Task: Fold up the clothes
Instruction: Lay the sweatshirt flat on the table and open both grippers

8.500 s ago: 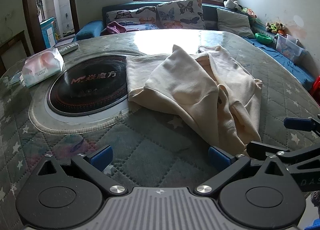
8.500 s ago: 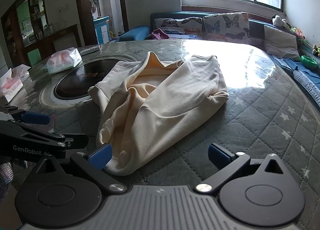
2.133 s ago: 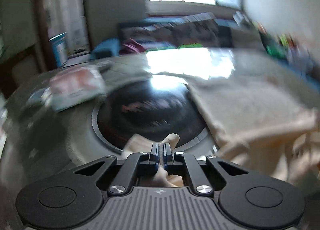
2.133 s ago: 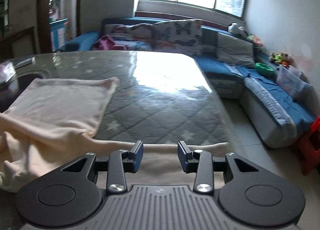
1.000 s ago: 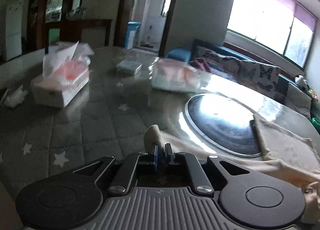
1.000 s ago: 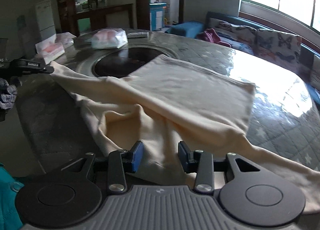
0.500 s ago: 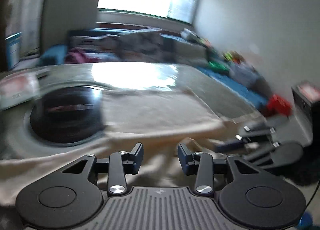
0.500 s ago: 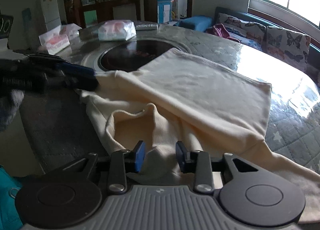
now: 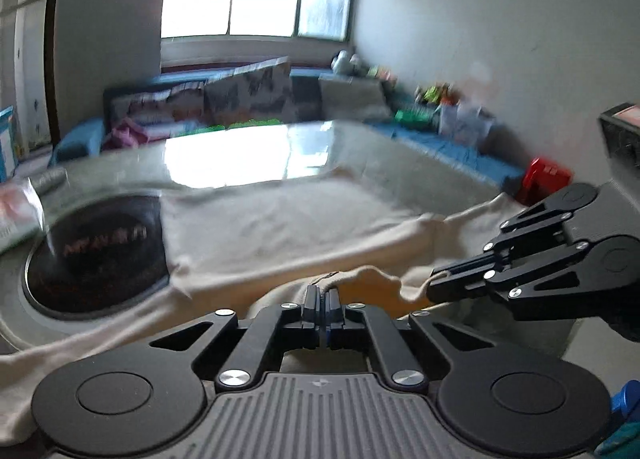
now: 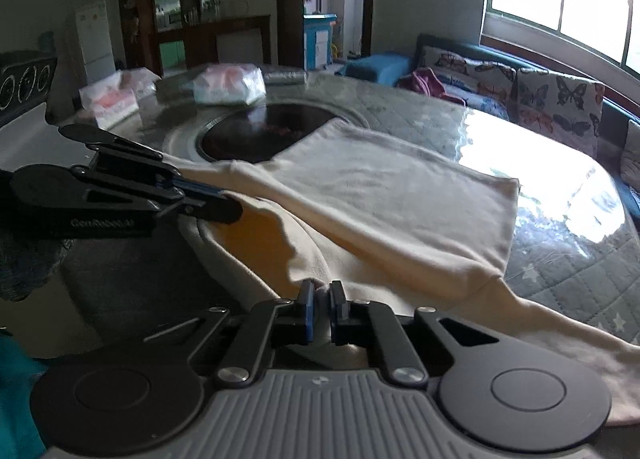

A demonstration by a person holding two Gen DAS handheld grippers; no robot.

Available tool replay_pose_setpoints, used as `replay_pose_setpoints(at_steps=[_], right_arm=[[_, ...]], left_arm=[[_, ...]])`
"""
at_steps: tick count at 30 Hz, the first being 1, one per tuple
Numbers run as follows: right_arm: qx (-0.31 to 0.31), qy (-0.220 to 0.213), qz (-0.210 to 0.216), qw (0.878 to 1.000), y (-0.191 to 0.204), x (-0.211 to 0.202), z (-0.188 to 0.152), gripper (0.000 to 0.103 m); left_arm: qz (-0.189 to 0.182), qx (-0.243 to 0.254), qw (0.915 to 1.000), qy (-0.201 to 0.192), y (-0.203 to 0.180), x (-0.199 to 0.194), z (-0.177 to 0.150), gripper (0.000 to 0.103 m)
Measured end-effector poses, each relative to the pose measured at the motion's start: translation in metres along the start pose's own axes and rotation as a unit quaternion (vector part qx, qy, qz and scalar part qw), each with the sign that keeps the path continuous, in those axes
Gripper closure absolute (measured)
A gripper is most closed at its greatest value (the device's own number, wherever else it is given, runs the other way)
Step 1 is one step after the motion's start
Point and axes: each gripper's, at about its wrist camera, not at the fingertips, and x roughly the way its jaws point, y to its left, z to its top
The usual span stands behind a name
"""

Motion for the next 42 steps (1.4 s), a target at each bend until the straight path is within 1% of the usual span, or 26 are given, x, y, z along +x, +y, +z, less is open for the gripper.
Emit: replay_pose_setpoints(at_steps=[2, 5, 9, 12, 14, 17, 19, 22, 26, 30, 33, 36, 37, 39, 42], right_arm=[[-0.001, -0.003, 0.006, 1.000, 0.000, -0.004, 0.001, 0.095], [-0.001, -0.008, 0.014, 1.000, 0.001, -0.010, 0.002, 0.088], [-0.002, -0.014, 0.026, 1.000, 0.002, -0.018, 0.004, 0.087], [-0.003, -0.019, 0.035, 0.999, 0.002, -0.024, 0.006, 0.086], [0.001, -0.018, 0.038, 0.999, 0.001, -0.015, 0.008, 0.086], [0.011, -0.013, 0.041, 0.999, -0.003, 0.005, 0.010, 0.086], [0.005, -0.005, 0.044, 0.999, -0.001, 0.016, 0.010, 0.086], [-0.018, 0.017, 0.058, 0.998, 0.009, 0.025, 0.002, 0.085], [-0.038, 0.023, 0.066, 0.997, 0.020, 0.020, -0.007, 0.084], [-0.037, 0.025, 0.078, 0.996, 0.023, 0.014, -0.010, 0.082], [-0.028, 0.024, 0.082, 0.996, 0.021, 0.009, -0.010, 0.080], [-0.009, 0.015, 0.084, 0.996, 0.013, -0.002, -0.008, 0.079], [-0.004, 0.011, 0.079, 0.997, 0.009, -0.005, -0.007, 0.078], [0.006, 0.001, 0.054, 0.999, -0.002, -0.010, -0.004, 0.075], [0.017, -0.010, 0.010, 1.000, -0.018, -0.011, 0.000, 0.075]], left_arm=[[-0.016, 0.007, 0.9998, -0.006, -0.003, -0.012, -0.004, 0.100], [-0.026, 0.021, 0.9994, 0.014, -0.006, -0.016, -0.014, 0.100], [-0.022, 0.027, 0.9987, 0.037, -0.004, -0.009, -0.023, 0.100], [-0.027, 0.033, 0.9982, 0.042, -0.003, -0.003, -0.024, 0.100], [-0.033, 0.043, 0.9973, 0.049, -0.005, 0.000, -0.025, 0.100], [-0.037, 0.043, 0.9961, 0.068, -0.003, 0.007, -0.029, 0.100], [-0.035, 0.034, 0.9966, 0.066, 0.002, 0.008, -0.026, 0.096], [-0.032, 0.017, 0.9978, 0.056, 0.011, 0.008, -0.018, 0.095], [-0.027, -0.005, 0.9987, 0.042, 0.023, 0.009, -0.008, 0.095], [-0.023, -0.028, 0.9989, 0.028, 0.035, 0.010, 0.002, 0.095], [-0.024, -0.044, 0.9980, 0.039, 0.033, 0.037, 0.005, 0.095], [-0.042, -0.042, 0.9962, 0.063, 0.025, 0.059, 0.000, 0.095], [-0.046, -0.039, 0.9957, 0.070, 0.022, 0.063, -0.003, 0.095], [-0.055, -0.033, 0.9949, 0.078, 0.017, 0.065, -0.010, 0.095], [-0.060, -0.026, 0.9950, 0.076, 0.012, 0.060, -0.017, 0.094]])
